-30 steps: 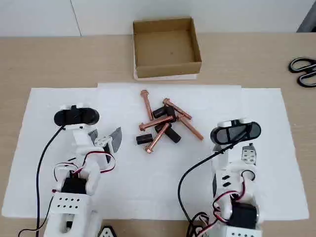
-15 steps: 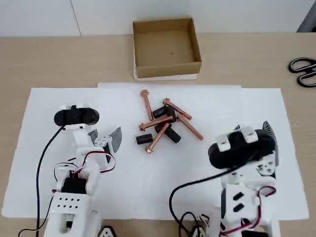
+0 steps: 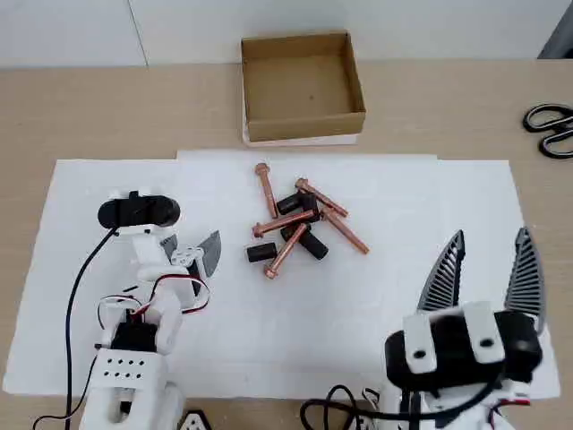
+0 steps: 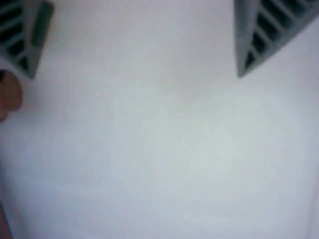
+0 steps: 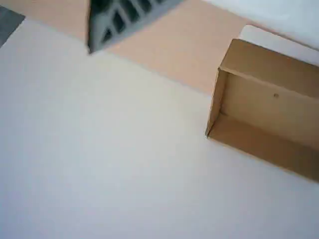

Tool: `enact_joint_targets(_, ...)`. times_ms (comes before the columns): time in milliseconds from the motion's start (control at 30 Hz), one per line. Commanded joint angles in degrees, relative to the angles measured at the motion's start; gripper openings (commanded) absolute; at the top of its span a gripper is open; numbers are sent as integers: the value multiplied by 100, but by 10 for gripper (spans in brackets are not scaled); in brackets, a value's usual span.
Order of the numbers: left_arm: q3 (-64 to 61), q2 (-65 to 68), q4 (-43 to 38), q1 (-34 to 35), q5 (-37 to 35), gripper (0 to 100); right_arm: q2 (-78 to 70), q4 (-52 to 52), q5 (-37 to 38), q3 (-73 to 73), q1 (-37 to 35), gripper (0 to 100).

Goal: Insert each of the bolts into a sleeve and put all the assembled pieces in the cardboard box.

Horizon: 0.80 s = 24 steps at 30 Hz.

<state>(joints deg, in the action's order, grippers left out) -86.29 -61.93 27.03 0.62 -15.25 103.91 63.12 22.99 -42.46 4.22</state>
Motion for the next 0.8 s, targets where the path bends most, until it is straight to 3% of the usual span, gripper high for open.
enact_joint_targets(0,31,-70,-97,-9,0,246,-66,-40,26,334,40,200)
enact_joint_targets(200,31,-70,-97,-9,0,246,-84,13,26,484,75,200)
enact_joint_targets(433,31,-70,-97,-9,9,246,-84,-22,26,501,734,200)
enact_joint_targets(767,22,-70,-211,-123,26,246,-919,31,-308,1582,752,200)
